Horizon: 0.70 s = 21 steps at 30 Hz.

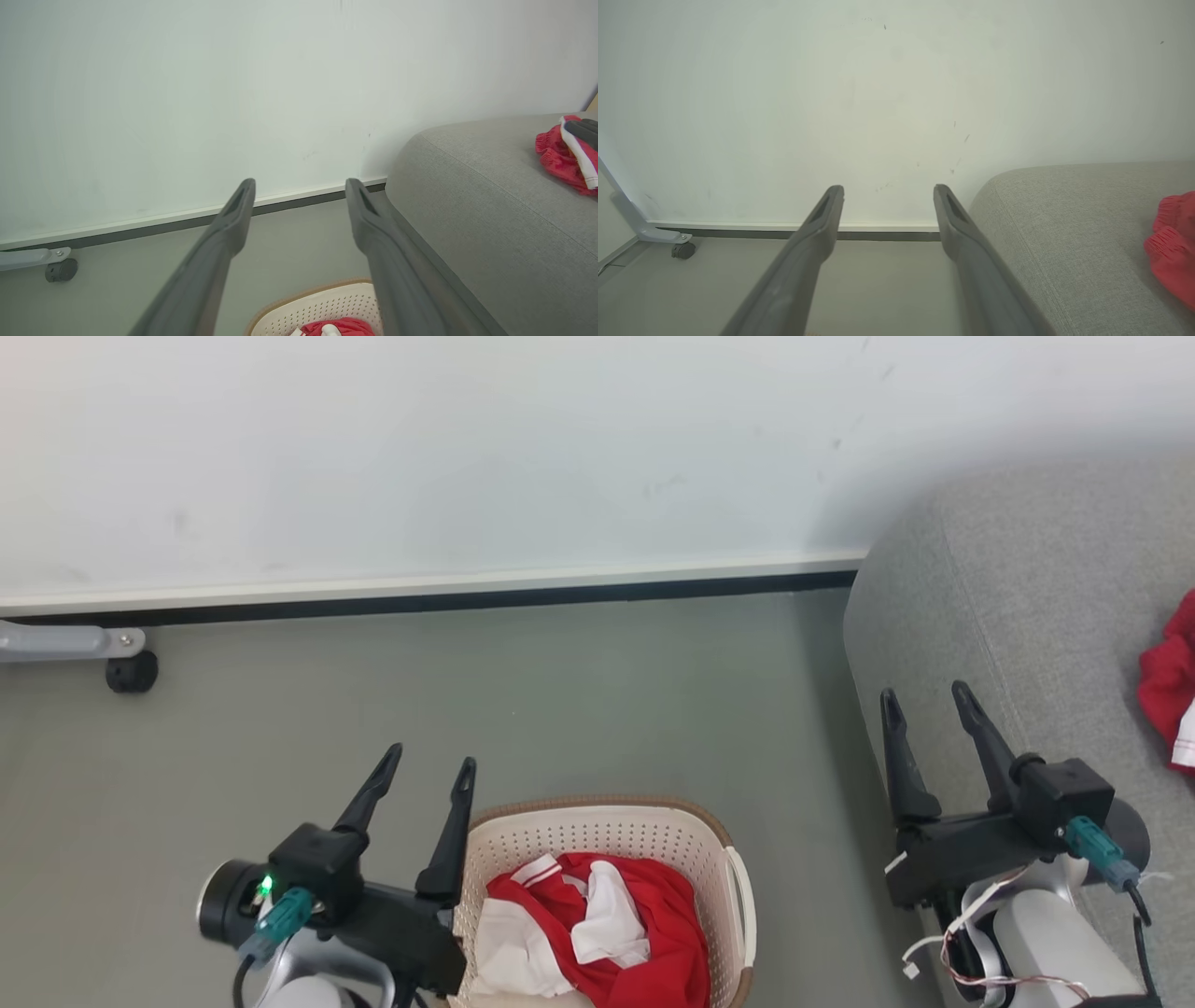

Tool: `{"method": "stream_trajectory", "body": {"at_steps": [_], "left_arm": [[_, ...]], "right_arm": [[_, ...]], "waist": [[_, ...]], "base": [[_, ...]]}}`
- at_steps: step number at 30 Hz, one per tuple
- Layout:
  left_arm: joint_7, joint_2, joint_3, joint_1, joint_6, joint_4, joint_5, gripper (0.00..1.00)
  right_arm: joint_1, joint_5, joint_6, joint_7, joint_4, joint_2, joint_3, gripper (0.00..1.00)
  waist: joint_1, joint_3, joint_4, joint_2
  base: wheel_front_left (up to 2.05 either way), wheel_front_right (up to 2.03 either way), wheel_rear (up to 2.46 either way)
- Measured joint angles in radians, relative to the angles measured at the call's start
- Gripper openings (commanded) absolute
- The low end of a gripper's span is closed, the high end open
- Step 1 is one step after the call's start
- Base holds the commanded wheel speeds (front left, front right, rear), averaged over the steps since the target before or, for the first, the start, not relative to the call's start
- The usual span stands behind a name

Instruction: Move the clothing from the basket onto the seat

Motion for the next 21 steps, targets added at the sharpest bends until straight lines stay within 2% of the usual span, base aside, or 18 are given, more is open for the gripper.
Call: {"method": "stream_trajectory", "body": {"at_steps": [21], "left_arm": [[-0.034, 0.031, 0.129, 0.144, 0.035, -0.007, -0.020, 1.00]], "right_arm": [[0.124, 0.002, -0.007, 0.019, -0.031, -0.010, 0.002, 1.00]], "waist": [[-0.0001, -0.085, 0.013, 0.0002]], "base": [[0.00, 0.00, 0.00]]}}
